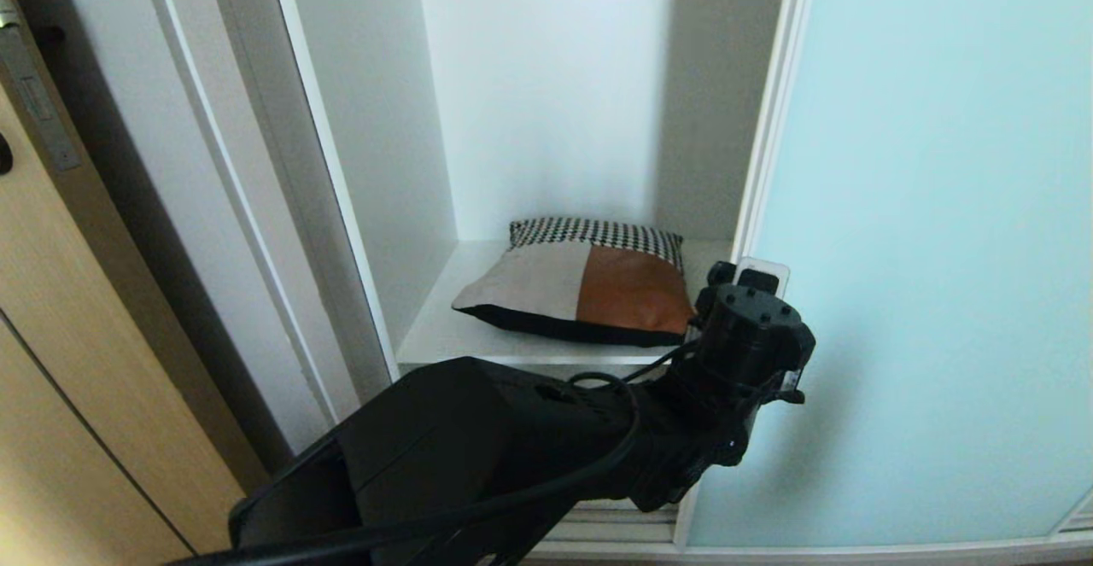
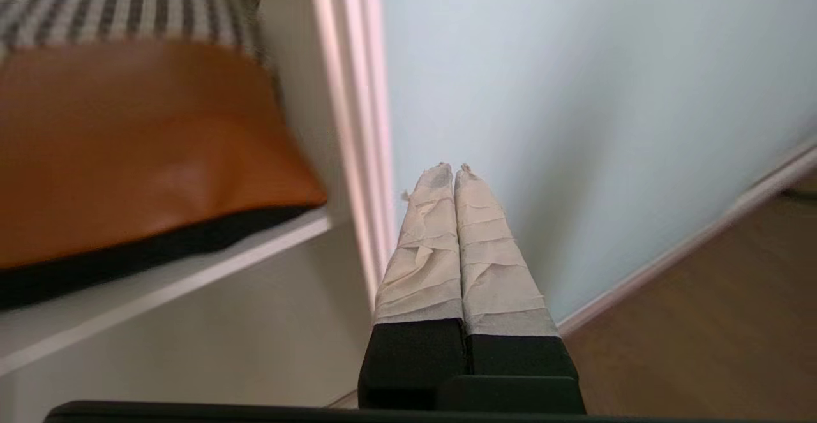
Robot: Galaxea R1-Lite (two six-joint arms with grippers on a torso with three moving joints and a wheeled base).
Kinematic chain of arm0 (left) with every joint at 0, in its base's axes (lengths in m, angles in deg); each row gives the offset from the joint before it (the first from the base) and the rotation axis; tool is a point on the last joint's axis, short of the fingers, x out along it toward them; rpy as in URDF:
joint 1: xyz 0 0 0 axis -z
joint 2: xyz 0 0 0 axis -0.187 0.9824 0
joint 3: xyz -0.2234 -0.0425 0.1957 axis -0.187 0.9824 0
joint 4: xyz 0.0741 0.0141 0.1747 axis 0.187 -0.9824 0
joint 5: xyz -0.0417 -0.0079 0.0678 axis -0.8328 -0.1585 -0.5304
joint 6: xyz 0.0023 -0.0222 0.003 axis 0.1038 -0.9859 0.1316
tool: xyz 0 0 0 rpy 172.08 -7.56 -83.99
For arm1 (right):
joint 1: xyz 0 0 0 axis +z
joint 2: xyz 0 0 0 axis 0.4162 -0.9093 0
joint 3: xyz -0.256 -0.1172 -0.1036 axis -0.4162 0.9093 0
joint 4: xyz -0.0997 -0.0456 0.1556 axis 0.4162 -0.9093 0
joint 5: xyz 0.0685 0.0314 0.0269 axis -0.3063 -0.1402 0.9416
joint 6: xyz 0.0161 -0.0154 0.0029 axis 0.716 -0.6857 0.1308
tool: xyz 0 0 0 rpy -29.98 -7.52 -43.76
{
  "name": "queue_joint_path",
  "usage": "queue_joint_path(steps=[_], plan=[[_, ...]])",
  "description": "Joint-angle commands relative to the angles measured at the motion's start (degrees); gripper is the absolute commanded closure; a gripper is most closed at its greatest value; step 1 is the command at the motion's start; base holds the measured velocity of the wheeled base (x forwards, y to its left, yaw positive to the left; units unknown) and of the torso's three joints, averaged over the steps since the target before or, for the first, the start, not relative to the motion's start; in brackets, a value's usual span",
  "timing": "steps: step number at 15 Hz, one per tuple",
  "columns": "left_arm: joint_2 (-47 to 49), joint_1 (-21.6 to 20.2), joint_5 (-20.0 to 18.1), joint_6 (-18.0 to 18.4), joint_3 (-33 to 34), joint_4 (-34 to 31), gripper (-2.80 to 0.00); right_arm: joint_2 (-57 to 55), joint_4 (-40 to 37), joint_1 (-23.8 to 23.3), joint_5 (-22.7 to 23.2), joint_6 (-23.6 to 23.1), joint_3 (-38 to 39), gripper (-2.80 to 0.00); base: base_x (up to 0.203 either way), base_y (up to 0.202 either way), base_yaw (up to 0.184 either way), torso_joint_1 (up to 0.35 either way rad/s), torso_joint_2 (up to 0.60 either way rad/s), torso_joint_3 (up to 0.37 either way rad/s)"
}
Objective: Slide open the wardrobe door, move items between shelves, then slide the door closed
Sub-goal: Open the door
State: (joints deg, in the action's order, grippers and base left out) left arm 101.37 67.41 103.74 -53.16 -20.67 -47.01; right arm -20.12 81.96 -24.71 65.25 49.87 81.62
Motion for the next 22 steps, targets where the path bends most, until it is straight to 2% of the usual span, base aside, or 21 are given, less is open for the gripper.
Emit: queue_joint_path(steps=[1,4,6,10,13,15,19,22], plan=[[-6.6,0.0,0.5,-0.1,2.6,0.2,0.0,-0.1,0.0,0.0,0.0,0.0,0.1,0.0,0.0,0.0,0.0,0.0,0.0,0.0],[-15.4,-0.9,0.9,-0.1,5.9,-0.4,0.0,-0.1,0.0,0.0,0.0,0.0,0.0,0.0,0.0,0.0,0.0,0.0,0.0,0.0],[-22.1,-3.4,1.9,0.3,9.4,-0.8,0.0,-0.1,0.0,0.0,0.0,0.0,0.1,0.0,0.0,0.0,0.0,0.0,0.0,0.0],[-35.9,-13.2,2.6,2.3,18.2,-1.7,0.0,-0.1,0.0,0.0,0.0,0.0,0.1,0.0,0.0,0.0,0.0,0.0,0.0,0.0],[-47.1,-19.8,2.5,5.3,24.9,-4.1,0.0,-0.1,0.0,0.0,0.0,0.0,0.1,0.0,0.0,0.0,0.0,0.0,0.0,0.0],[-54.7,-22.8,2.5,6.3,29.1,-8.0,0.0,-0.1,0.0,-0.1,0.0,0.0,0.0,0.0,0.0,0.0,0.0,0.0,0.0,0.0],[-70.1,-28.1,2.7,6.5,38.7,-20.3,0.0,-0.1,0.0,0.0,0.0,0.0,0.1,0.0,0.0,0.0,0.0,0.0,0.0,0.0],[-80.3,-36.4,4.1,6.4,46.8,-25.3,0.0,-0.1,0.0,0.0,0.0,0.0,0.1,0.0,0.0,0.0,0.0,0.0,0.0,0.0]])
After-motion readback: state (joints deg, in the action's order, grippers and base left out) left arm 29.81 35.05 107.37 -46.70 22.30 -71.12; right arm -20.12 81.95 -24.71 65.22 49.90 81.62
